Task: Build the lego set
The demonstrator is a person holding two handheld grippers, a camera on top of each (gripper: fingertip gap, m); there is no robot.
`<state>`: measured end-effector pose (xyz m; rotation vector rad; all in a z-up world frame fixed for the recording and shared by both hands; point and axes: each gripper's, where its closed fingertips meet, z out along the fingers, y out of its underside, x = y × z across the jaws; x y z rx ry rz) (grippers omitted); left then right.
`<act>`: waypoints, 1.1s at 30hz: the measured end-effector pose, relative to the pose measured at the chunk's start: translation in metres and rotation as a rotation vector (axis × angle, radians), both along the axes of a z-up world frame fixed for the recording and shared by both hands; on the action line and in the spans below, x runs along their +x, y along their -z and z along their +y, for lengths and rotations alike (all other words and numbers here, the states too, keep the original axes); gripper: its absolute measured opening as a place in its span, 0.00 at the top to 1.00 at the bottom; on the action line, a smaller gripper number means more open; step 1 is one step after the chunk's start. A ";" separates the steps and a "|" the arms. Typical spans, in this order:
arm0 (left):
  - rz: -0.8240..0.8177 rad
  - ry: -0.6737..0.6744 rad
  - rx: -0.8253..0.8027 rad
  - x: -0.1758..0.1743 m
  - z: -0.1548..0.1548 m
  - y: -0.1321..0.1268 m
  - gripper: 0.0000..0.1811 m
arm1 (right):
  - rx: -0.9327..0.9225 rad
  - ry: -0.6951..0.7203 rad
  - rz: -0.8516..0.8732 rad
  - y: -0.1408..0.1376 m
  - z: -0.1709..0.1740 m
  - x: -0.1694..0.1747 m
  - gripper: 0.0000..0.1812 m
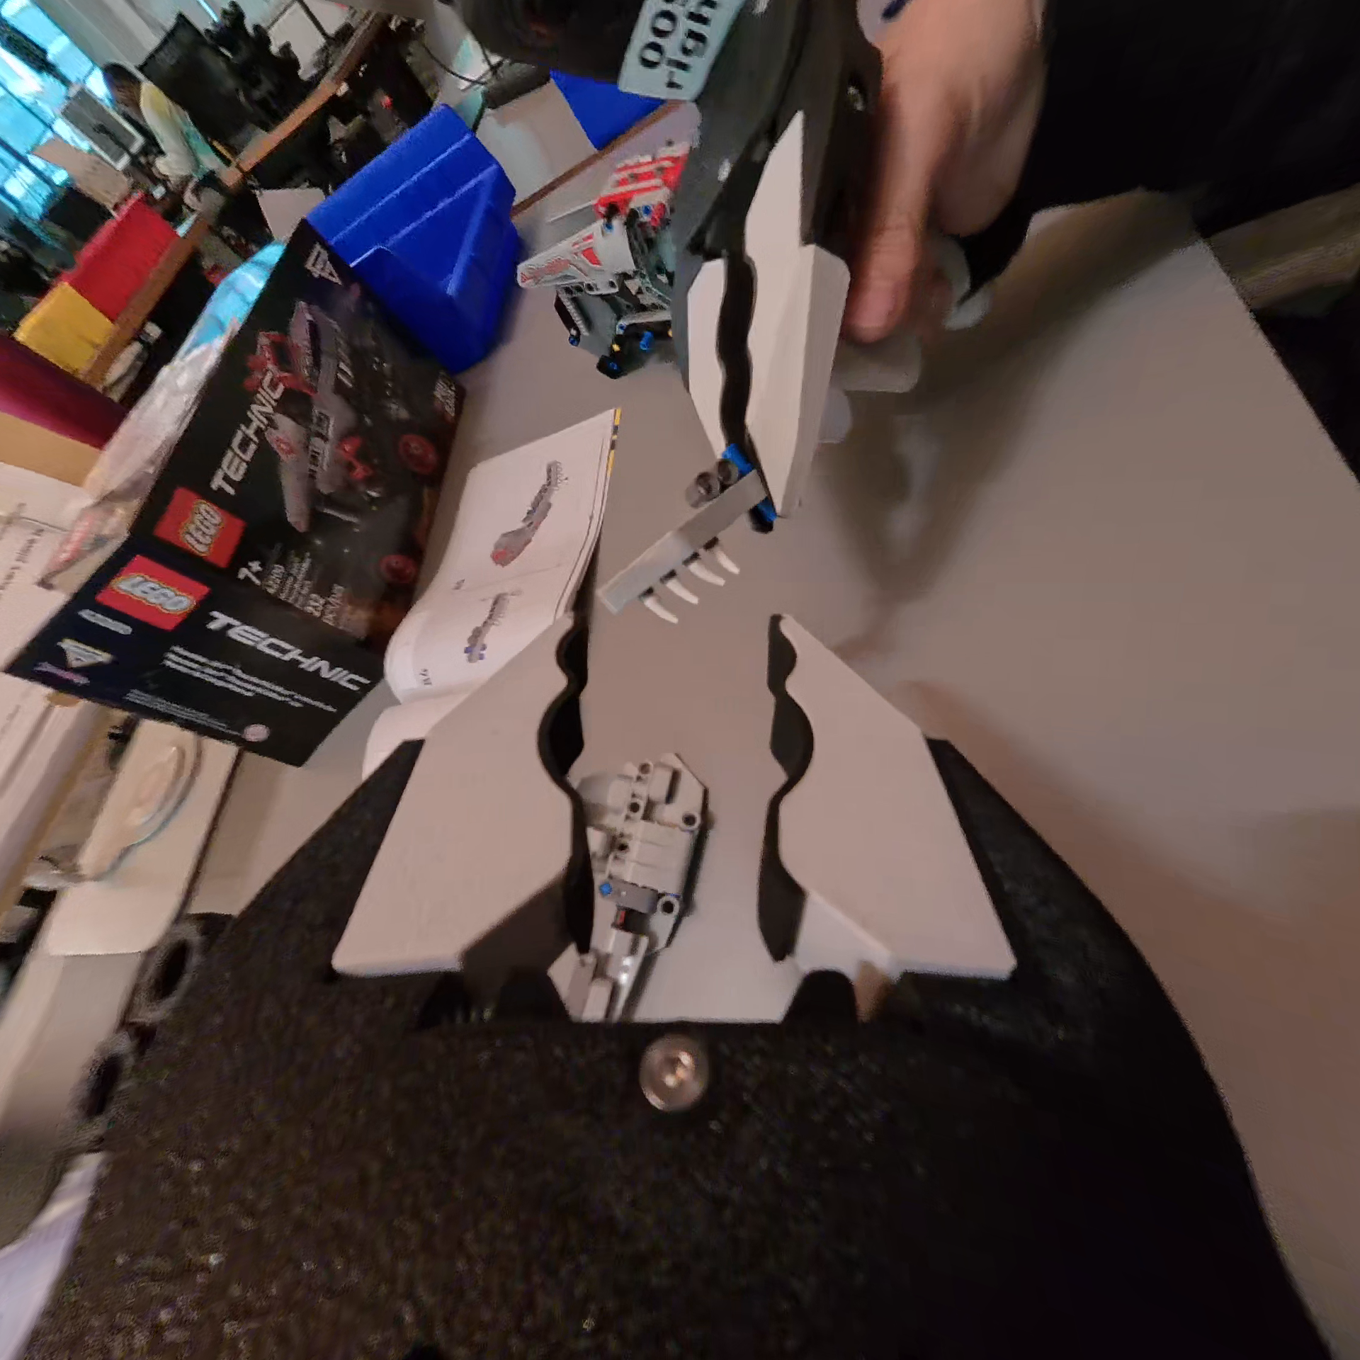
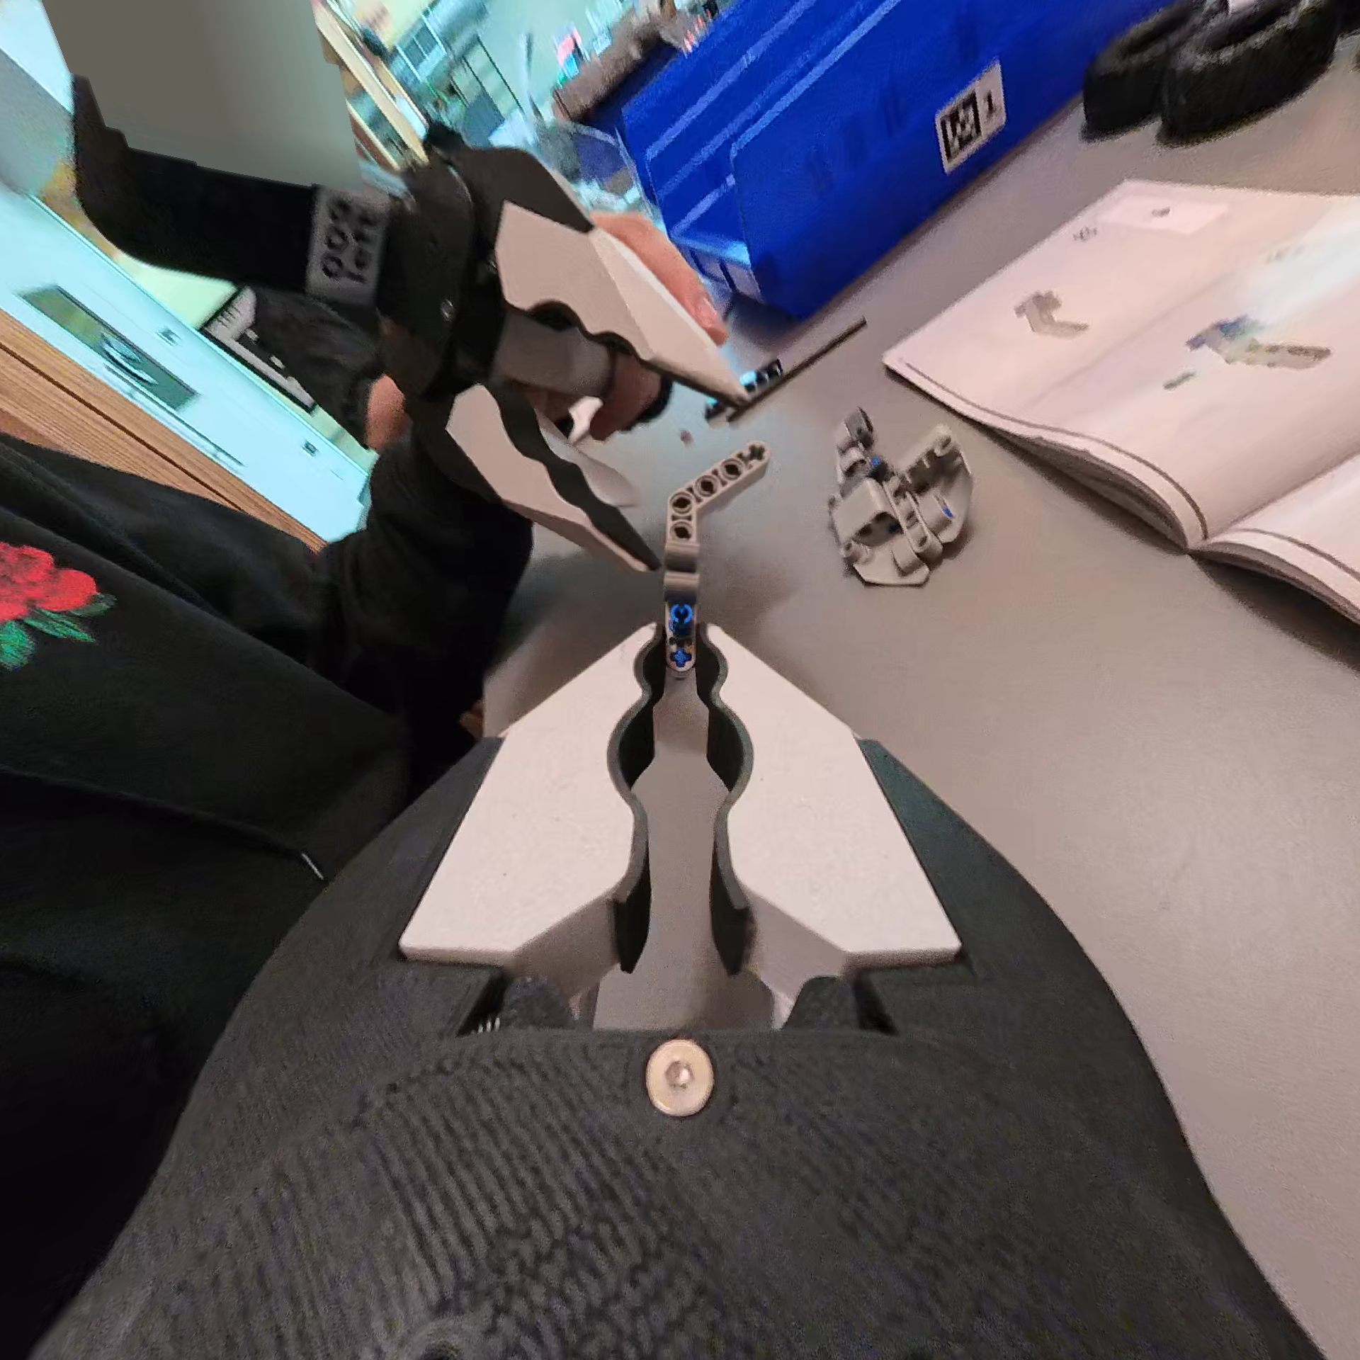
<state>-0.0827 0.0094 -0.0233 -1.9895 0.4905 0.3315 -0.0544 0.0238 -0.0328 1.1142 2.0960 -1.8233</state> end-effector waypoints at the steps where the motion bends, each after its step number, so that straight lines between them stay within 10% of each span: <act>1: -0.075 -0.006 0.007 0.002 0.001 -0.001 0.74 | -0.035 0.005 0.007 -0.006 -0.001 0.000 0.97; 6: -0.549 -0.053 0.097 -0.006 0.001 -0.013 0.75 | -0.123 0.071 0.178 -0.035 0.003 -0.007 0.97; 13: -1.133 0.227 0.194 0.024 -0.005 -0.050 0.82 | -0.045 -0.042 0.433 -0.045 -0.009 0.011 0.97; 33: -1.259 0.404 0.193 0.039 -0.017 -0.061 0.97 | -0.108 -0.162 0.546 -0.040 -0.026 0.026 0.97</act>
